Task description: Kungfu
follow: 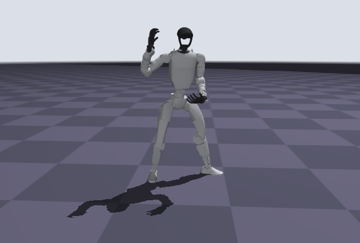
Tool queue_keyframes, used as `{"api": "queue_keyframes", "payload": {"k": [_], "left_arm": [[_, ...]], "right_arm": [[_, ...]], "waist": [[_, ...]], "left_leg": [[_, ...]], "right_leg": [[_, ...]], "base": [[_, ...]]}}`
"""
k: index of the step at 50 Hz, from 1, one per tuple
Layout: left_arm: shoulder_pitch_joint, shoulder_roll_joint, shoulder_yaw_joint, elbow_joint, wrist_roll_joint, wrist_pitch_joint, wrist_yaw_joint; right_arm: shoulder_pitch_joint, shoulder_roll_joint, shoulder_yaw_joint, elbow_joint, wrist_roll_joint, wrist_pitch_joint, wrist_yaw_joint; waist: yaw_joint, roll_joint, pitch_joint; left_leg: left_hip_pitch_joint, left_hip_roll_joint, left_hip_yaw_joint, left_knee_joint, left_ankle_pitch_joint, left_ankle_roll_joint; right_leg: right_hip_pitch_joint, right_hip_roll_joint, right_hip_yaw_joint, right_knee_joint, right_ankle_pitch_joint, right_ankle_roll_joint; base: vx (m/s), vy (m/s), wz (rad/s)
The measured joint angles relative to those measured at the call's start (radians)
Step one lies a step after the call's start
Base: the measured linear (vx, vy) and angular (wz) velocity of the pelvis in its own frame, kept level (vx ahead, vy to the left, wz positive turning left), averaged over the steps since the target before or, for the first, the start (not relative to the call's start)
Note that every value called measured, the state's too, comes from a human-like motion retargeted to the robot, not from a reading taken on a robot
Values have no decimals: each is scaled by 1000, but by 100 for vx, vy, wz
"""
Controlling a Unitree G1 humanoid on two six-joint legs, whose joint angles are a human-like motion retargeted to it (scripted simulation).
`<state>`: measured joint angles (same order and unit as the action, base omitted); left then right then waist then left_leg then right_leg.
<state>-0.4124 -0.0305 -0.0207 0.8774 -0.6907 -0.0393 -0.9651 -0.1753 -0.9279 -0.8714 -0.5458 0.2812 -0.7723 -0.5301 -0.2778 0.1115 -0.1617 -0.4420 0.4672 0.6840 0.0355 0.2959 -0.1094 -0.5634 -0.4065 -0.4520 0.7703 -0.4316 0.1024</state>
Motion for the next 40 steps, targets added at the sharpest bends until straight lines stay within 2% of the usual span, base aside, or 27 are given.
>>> {"api": "queue_keyframes", "payload": {"k": [5, 8, 15, 20, 22, 25, 30, 32, 35, 38, 40], "left_arm": [[35, 58, 41, 49, 82, -21, 26], [71, 116, 81, 94, 168, -57, 68], [166, 332, 145, 264, 491, -161, 254], [249, 465, 105, 329, 820, -167, 378], [273, 474, 93, 348, 979, -147, 435], [306, 467, 67, 385, 1206, -99, 500], [455, 453, 105, 468, 1571, -4, 523], [551, 465, 159, 508, 1668, 43, 507], [694, 478, 224, 599, 1760, 137, 456], [845, 475, 269, 681, 1852, 227, 378], [946, 456, 295, 697, 1884, 252, 339]], "right_arm": [[101, 62, -70, 71, 57, 10, 85], [154, 107, -56, 158, 120, 15, 154], [244, 225, 123, 498, 213, -7, 454], [276, 377, 303, 822, 247, 29, 706], [286, 467, 377, 929, 276, 64, 768], [284, 622, 499, 1047, 369, 107, 818], [111, 832, 764, 1108, 608, 186, 819], [-60, 865, 822, 1067, 701, 241, 850], [-339, 866, 831, 982, 761, 353, 935], [-590, 830, 832, 875, 838, 432, 1009], [-742, 789, 834, 818, 922, 466, 1054]], "waist": [[23, 16, 21], [62, 11, 28], [134, 25, 59], [228, 18, 55], [285, 19, 46], [420, 29, 5], [629, -68, -66], [676, -100, -64], [723, -129, -52], [779, -177, -45], [813, -201, -32]], "left_leg": [[-38, 2, -31, 34, -30, -4], [-40, -6, -33, 43, -42, -10], [-145, -12, -155, 157, -88, -11], [-277, -47, -294, 285, -143, -14], [-334, -66, -349, 330, -158, -16], [-437, -65, -439, 380, -166, -22], [-519, -142, -526, 435, -205, -25], [-531, -164, -553, 443, -217, -32], [-543, -192, -578, 452, -225, -42], [-547, -220, -565, 464, -242, -40], [-551, -221, -560, 460, -243, -40]], "right_leg": [[46, 1, -27, -88, 67, 24], [72, 0, -32, -140, 107, 37], [167, 1, -91, -258, 201, 80], [238, 3, -132, -313, 243, 135], [279, 13, -169, -334, 259, 159], [322, 89, -231, -390, 296, 159], [397, 131, -303, -449, 341, 159], [422, 159, -292, -472, 347, 159], [454, 188, -269, -506, 333, 159], [476, 159, -292, -530, 305, 159], [468, 155, -284, -529, 301, 159]], "base": [[11, 26, 26], [11, 26, 7], [14, 34, 59], [19, 39, 126], [17, 32, 168], [9, 13, 156], [17, 10, 170], [6, -15, 141], [10, -4, 102], [20, 6, 43], [11, -7, 13]]}}
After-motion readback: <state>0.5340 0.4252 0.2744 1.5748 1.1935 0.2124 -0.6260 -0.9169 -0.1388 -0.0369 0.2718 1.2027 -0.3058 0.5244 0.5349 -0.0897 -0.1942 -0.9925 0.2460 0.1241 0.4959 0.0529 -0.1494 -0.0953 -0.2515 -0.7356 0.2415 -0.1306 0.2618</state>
